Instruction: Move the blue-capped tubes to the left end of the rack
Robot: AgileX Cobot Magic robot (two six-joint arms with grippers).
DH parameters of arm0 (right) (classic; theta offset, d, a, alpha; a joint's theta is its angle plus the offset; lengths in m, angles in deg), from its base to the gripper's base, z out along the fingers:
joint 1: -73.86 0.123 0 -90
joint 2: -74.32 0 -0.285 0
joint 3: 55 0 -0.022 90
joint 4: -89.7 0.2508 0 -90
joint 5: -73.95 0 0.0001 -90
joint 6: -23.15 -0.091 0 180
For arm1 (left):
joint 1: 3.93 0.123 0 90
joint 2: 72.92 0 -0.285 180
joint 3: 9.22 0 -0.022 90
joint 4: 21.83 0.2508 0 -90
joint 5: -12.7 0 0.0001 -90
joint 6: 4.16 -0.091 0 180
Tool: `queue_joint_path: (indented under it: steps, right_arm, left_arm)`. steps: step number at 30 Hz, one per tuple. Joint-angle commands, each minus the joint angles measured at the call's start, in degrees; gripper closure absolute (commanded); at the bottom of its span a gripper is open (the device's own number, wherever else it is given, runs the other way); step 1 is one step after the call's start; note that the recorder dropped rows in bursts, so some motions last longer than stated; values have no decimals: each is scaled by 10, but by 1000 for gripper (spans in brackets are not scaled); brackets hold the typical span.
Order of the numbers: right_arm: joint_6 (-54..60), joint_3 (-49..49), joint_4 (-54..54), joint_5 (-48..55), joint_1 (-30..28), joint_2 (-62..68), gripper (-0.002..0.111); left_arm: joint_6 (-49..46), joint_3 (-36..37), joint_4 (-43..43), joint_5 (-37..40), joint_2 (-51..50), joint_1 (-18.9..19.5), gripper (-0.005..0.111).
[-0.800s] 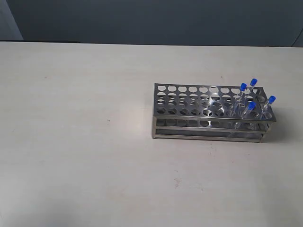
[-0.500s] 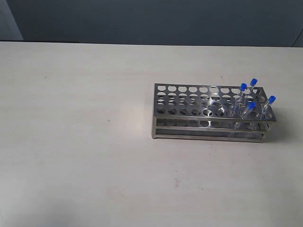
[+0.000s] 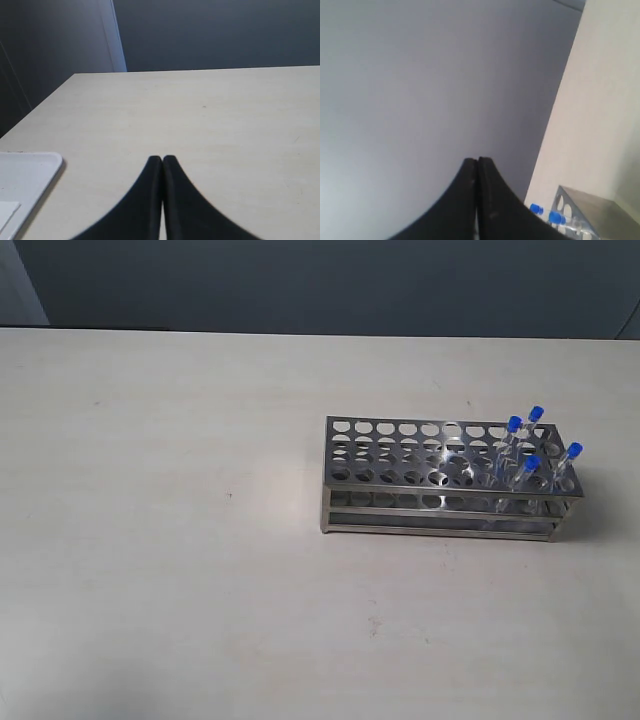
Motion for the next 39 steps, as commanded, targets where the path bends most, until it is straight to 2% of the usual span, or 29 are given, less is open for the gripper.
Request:
queue_joint_path:
  steps: [1, 4, 6, 12, 15, 20, 25, 27, 33, 39]
  right_arm:
    - [13, -43, -183, -73, 1, 1, 109]
    - [15, -125, -445, -93, 1, 14, 109]
    - [20, -191, -527, -80, 1, 43, 109]
    - [123, -352, -621, 20, 1, 191, 109]
    - [131, -385, -633, 64, 1, 262, 109]
    - [131, -332, -658, 46, 1, 345, 109]
    - [101, -193, -629, -156, 1, 405, 109]
    - [101, -159, -624, -194, 1, 428, 109]
    - [67, -132, -633, -199, 1, 493, 109]
    - [-8, -132, -772, -218, 1, 563, 109]
  left_arm:
    - [3, 1, 3, -4, 3, -2, 106]
    - [3, 1, 3, -4, 3, -2, 106]
    - [3, 1, 3, -6, 3, -2, 106]
    - [3, 1, 3, -6, 3, -2, 106]
    - [3, 1, 3, -6, 3, -2, 106]
    - [3, 1, 3, -6, 3, -2, 106]
    - [3, 1, 3, -6, 3, -2, 106]
    - [3, 1, 3, -6, 3, -2, 106]
    - [3, 1, 3, -6, 3, -2, 106]
    - [3, 1, 3, -6, 3, -2, 106]
